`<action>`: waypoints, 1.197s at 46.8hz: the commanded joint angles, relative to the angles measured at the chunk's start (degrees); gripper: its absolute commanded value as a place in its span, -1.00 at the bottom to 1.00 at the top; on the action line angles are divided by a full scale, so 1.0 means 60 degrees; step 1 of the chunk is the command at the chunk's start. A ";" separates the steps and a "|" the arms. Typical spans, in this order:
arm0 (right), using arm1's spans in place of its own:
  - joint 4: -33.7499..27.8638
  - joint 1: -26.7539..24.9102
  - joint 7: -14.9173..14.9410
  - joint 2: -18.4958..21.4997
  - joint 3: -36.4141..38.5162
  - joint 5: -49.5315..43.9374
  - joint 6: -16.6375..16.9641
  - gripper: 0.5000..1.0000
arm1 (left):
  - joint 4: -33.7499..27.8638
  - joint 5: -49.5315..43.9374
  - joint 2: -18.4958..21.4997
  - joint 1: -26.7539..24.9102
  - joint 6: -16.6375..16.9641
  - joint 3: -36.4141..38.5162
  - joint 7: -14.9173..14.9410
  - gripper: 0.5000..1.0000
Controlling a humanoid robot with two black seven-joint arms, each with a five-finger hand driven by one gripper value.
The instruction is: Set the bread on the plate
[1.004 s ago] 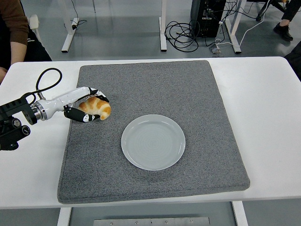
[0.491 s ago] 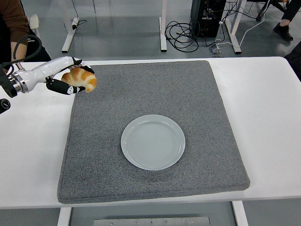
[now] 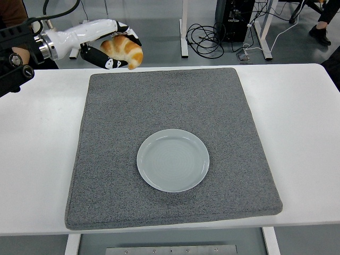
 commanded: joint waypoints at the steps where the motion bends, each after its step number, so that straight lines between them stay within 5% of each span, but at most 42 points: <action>1: 0.0014 0.0001 0.0001 0.0000 -0.0001 0.0000 0.0000 1.00 | -0.0023 -0.0006 -0.0198 -0.0226 -0.0003 0.0103 0.0006 -1.00; 12: 0.0014 0.0001 0.0001 0.0000 -0.0001 0.0000 0.0000 1.00 | -0.0549 -0.0021 -0.0623 -0.0256 -0.0003 0.0176 0.0446 -1.00; 32: -0.0001 0.0001 0.0001 0.0000 -0.0001 0.0000 0.0000 1.00 | -0.2630 0.0666 -0.0579 0.0139 0.0129 0.0308 0.0446 -1.00; 56: -0.0016 0.0001 0.0001 0.0000 -0.0015 0.0000 0.0000 1.00 | -0.3114 0.1780 -0.0638 0.1809 0.1799 0.0294 0.0003 -1.00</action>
